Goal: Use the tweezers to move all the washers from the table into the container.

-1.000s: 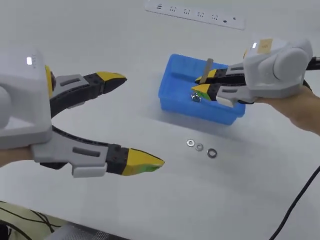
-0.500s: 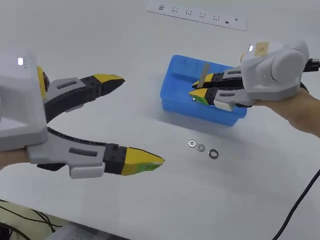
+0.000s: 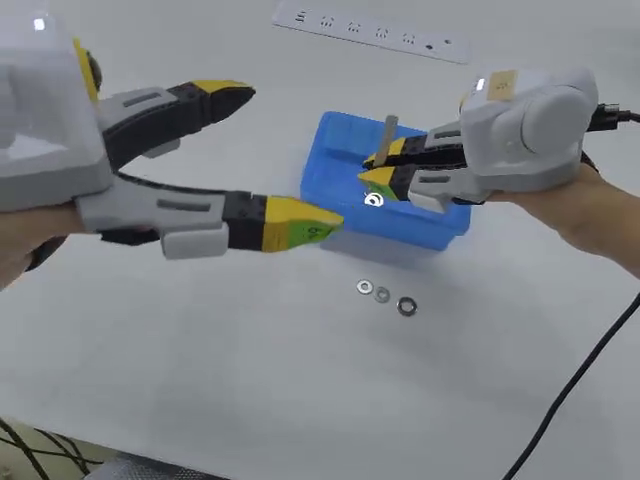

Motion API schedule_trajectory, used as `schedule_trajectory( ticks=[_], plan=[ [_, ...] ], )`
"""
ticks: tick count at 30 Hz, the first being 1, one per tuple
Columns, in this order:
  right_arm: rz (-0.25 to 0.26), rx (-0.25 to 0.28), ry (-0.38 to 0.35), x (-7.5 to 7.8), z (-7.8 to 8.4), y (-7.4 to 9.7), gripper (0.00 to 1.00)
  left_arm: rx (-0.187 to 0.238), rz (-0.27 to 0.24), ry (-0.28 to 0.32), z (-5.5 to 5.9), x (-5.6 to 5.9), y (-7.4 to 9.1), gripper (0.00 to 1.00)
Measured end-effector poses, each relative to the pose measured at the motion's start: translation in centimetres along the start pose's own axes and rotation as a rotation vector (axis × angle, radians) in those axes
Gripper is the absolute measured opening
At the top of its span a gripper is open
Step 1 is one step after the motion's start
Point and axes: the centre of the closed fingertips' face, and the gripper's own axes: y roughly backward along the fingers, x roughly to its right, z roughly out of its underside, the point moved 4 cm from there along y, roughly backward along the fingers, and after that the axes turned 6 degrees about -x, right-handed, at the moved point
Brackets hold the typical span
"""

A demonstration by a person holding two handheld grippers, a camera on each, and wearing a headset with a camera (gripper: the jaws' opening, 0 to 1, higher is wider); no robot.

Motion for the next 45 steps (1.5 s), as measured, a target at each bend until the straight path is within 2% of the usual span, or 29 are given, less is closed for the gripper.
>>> schedule_trajectory(
  ticks=[3,4,6,7,8,9,10,12,13,14,16,18,20,22,25,28,33,35,39,40,45],
  plan=[
    [0.001,-0.009,0.003,-0.1,0.0,0.1,0.08,-0.001,0.042,-0.019,-0.4,-0.7,-1.9,0.88],
    [0.003,-0.014,0.006,-0.1,0.0,0.2,0.08,0.002,0.068,-0.015,-0.6,-0.6,-2.3,0.80],
    [0.004,-0.018,0.009,-0.1,-0.1,0.3,0.08,0.023,0.108,0.018,-1.3,-0.6,-3.4,0.74],
    [0.005,-0.019,0.009,-0.1,-0.1,0.3,0.08,0.021,0.102,-0.001,-1.4,-0.8,-3.8,0.72],
    [0.005,-0.019,0.008,-0.2,-0.2,0.4,0.08,0.005,0.094,-0.059,-1.5,-1.0,-4.2,0.69],
    [0.004,-0.017,0.005,-0.2,-0.2,0.4,0.08,-0.016,0.108,-0.081,-1.4,-0.9,-4.4,0.65],
    [0.003,-0.017,0.004,-0.2,-0.3,0.4,0.08,-0.024,0.119,-0.086,-1.4,-0.8,-4.7,0.59],
    [0.002,-0.020,0.006,-0.2,-0.3,0.4,0.08,-0.023,0.130,-0.109,-1.4,-1.5,-5.3,0.48],
    [0.000,-0.021,0.007,-0.3,-0.3,0.5,0.08,-0.028,0.132,-0.120,-1.3,-1.6,-5.5,0.40],
    [-0.002,-0.021,0.008,-0.3,-0.3,0.5,0.08,-0.039,0.138,-0.122,-1.2,-1.7,-5.8,0.36],
    [-0.008,-0.022,0.006,-0.4,-0.3,0.6,0.08,-0.048,0.155,-0.125,-1.1,-1.8,-6.1,0.35],
    [-0.016,-0.029,0.011,-0.5,-0.1,0.6,0.08,-0.055,0.178,-0.135,-1.2,-1.4,-6.4,0.31],
    [-0.022,-0.034,0.015,-0.7,0.0,0.6,0.08,-0.056,0.221,-0.187,-1.2,-0.8,-6.4,0.26],
    [-0.025,-0.036,0.016,-0.8,0.1,0.6,0.08,-0.060,0.245,-0.188,-1.2,-0.3,-6.6,0.24],
    [-0.028,-0.035,0.022,-0.9,0.0,0.6,0.08,-0.090,0.287,-0.228,-0.7,0.3,-6.9,0.21],
    [-0.028,-0.032,0.021,-0.8,-0.1,0.7,0.08,-0.102,0.298,-0.241,-0.5,0.3,-7.1,0.16],
    [-0.033,-0.035,0.025,-0.9,-0.1,0.6,0.09,-0.085,0.302,-0.247,-0.7,0.0,-7.1,0.08],
    [-0.038,-0.033,0.023,-1.0,-0.2,0.5,0.09,-0.085,0.310,-0.249,-0.8,0.0,-7.0,0.08],
    [-0.039,-0.031,0.038,-1.1,-0.5,0.5,0.09,-0.087,0.337,-0.319,-0.8,0.7,-6.7,0.07],
    [-0.040,-0.032,0.046,-1.2,-0.5,0.4,0.09,-0.086,0.319,-0.346,-0.8,0.5,-6.7,0.06],
    [-0.020,-0.038,0.056,-0.9,-0.7,0.4,0.11,-0.079,0.272,-0.383,-1.1,0.0,-6.6,0.04]
  ],
)
